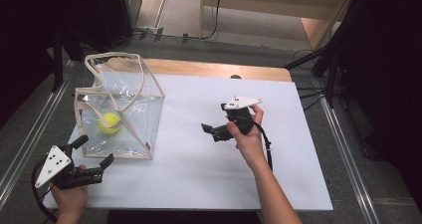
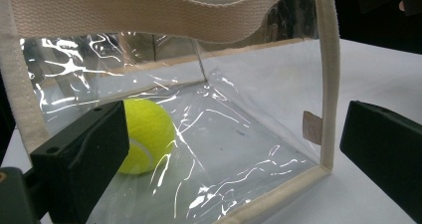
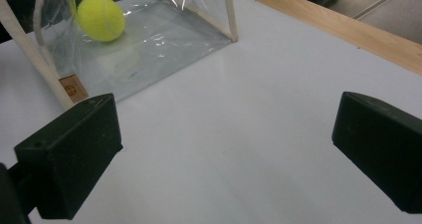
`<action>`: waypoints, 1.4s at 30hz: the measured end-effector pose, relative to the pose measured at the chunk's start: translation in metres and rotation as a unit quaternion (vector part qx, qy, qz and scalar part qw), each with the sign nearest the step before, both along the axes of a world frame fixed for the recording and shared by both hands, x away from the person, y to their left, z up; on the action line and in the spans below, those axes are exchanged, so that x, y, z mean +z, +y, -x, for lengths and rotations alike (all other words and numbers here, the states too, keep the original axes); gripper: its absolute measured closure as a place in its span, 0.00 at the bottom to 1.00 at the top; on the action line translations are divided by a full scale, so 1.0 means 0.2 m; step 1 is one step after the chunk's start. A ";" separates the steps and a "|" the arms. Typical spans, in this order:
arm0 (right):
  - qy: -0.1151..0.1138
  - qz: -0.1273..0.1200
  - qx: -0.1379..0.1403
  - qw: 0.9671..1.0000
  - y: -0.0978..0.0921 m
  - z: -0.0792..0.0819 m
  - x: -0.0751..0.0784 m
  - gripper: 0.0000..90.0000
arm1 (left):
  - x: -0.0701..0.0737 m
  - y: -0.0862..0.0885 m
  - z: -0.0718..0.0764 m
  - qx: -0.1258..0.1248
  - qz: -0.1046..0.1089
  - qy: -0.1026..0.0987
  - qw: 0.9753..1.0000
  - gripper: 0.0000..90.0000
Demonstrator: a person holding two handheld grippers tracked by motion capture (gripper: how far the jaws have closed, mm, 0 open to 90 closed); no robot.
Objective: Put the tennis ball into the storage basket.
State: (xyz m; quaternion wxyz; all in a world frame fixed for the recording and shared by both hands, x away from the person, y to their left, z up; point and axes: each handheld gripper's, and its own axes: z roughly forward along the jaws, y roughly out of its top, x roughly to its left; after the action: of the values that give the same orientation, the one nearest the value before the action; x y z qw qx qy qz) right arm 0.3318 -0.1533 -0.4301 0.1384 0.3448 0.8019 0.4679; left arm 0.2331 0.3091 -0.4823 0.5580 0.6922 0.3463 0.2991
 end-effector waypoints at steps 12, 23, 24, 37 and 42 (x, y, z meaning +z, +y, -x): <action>0.005 -0.009 -0.033 0.999 -0.18 0.06 -0.07 0.00 | 0.00 0.00 0.00 0.000 -0.006 0.000 1.000 0.00; 0.008 -0.014 -0.060 0.998 -0.31 0.13 -0.16 0.00 | 0.00 -0.01 0.00 0.000 -0.011 0.000 1.000 0.00; 0.010 -0.014 -0.060 0.998 -0.32 0.14 -0.17 0.00 | 0.00 -0.01 0.00 0.000 -0.010 0.000 1.000 0.00; 0.010 -0.018 -0.093 0.995 -0.48 0.23 -0.23 0.00 | 0.00 -0.01 0.01 0.001 -0.012 0.000 1.000 0.00; 0.009 -0.017 -0.105 0.994 -0.53 0.26 -0.26 0.00 | 0.00 -0.01 0.01 0.001 -0.012 0.000 1.000 0.00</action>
State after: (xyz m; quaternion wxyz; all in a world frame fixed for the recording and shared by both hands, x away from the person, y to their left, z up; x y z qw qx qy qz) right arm 0.2794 -0.2590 -0.4819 0.1735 0.4333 0.7546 0.4613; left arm 0.2318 0.3068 -0.4827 0.5491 0.6987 0.3435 0.3037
